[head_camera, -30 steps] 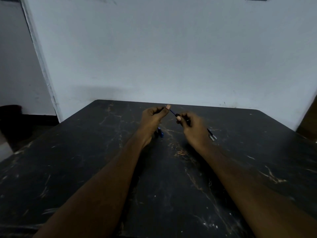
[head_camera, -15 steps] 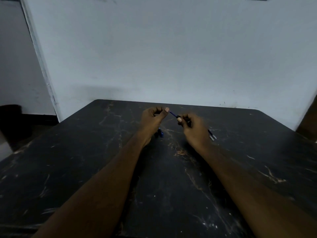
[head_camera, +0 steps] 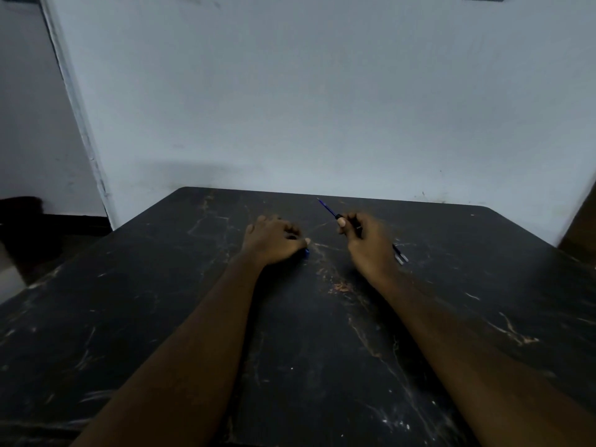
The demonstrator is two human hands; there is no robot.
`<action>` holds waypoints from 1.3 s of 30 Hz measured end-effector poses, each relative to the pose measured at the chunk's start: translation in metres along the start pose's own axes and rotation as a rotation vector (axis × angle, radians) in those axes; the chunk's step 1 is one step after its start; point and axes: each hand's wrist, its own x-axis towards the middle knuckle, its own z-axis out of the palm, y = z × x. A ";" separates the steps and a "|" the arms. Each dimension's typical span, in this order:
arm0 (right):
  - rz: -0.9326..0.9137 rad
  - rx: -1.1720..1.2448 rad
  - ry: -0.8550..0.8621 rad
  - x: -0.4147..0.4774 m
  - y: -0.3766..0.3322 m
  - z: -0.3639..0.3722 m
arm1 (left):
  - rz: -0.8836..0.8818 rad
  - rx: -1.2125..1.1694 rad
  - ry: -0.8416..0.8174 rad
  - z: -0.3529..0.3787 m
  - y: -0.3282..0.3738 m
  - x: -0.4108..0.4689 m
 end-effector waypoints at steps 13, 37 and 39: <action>-0.017 0.002 0.013 0.002 0.003 0.002 | 0.019 -0.286 0.085 0.001 0.013 -0.004; 0.026 -0.004 -0.054 -0.002 -0.007 -0.001 | -0.176 -1.503 0.319 -0.015 0.010 0.006; 0.022 -0.013 -0.061 -0.002 -0.007 -0.001 | -0.172 -1.493 0.316 -0.014 0.011 0.006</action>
